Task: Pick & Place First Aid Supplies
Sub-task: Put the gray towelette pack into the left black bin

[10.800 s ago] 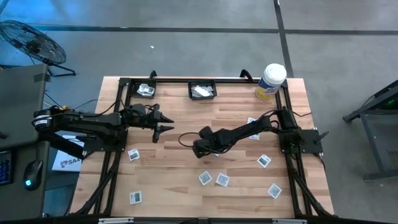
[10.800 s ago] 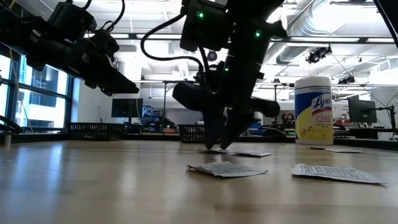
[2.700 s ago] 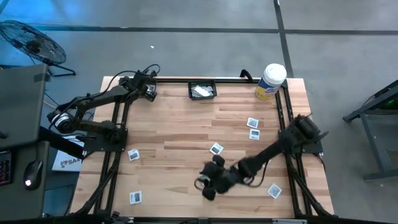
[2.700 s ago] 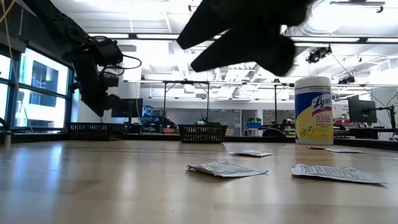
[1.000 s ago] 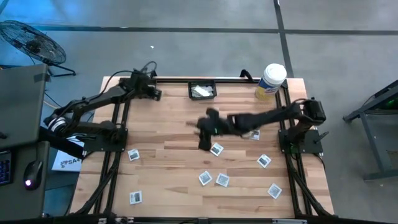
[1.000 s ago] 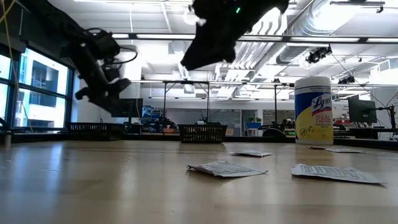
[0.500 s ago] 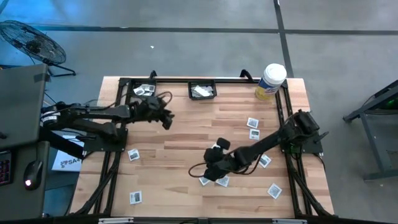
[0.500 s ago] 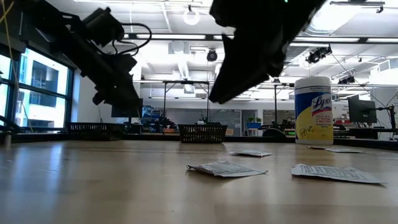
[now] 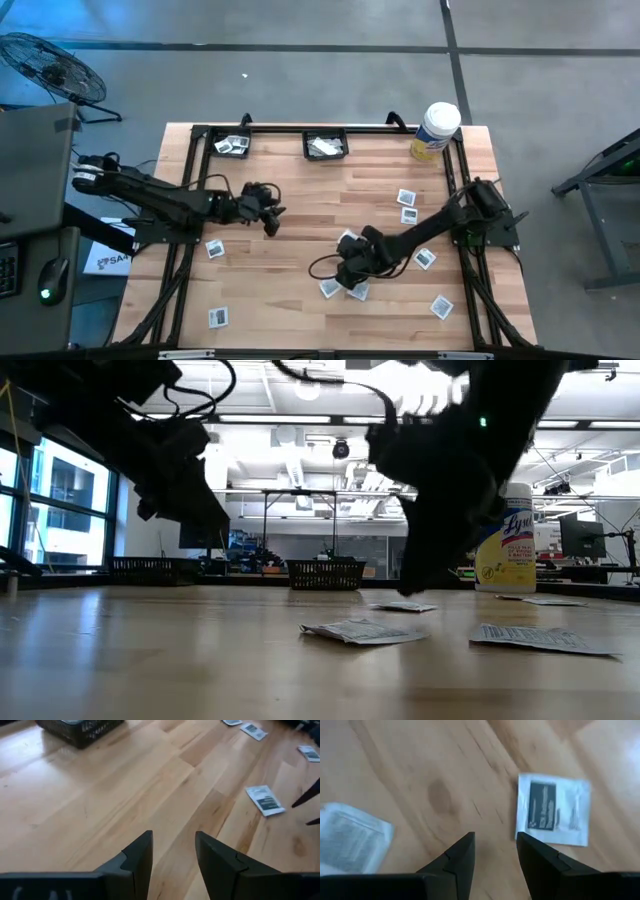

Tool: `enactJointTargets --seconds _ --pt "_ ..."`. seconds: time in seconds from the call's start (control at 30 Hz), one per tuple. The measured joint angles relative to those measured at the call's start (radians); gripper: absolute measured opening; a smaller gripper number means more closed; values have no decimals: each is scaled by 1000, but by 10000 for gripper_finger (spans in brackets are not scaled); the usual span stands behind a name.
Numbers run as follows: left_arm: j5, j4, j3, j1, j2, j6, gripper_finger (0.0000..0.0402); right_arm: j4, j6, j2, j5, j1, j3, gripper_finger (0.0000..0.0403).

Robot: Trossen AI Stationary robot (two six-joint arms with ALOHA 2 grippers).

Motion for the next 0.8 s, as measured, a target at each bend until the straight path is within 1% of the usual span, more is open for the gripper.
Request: enactJointTargets --seconds 0.07,0.13,0.2,0.5,0.7,0.8 --pt "-19 -2 0 -9 0 2 144 36 11 0 -4 -10 -39 139" --pt "-23 -1 0 -7 0 5 144 55 17 1 38 -16 -58 139" --pt "-25 -3 0 -7 0 6 144 72 12 0 53 -24 -66 139" --pt "-54 -6 0 -7 0 43 144 71 -88 -1 43 -51 -69 139" --pt "-76 -6 0 -7 0 70 144 62 -164 -1 36 -69 -45 139" --pt "-78 0 1 -7 0 89 144 51 -179 -1 3 -91 -61 139"
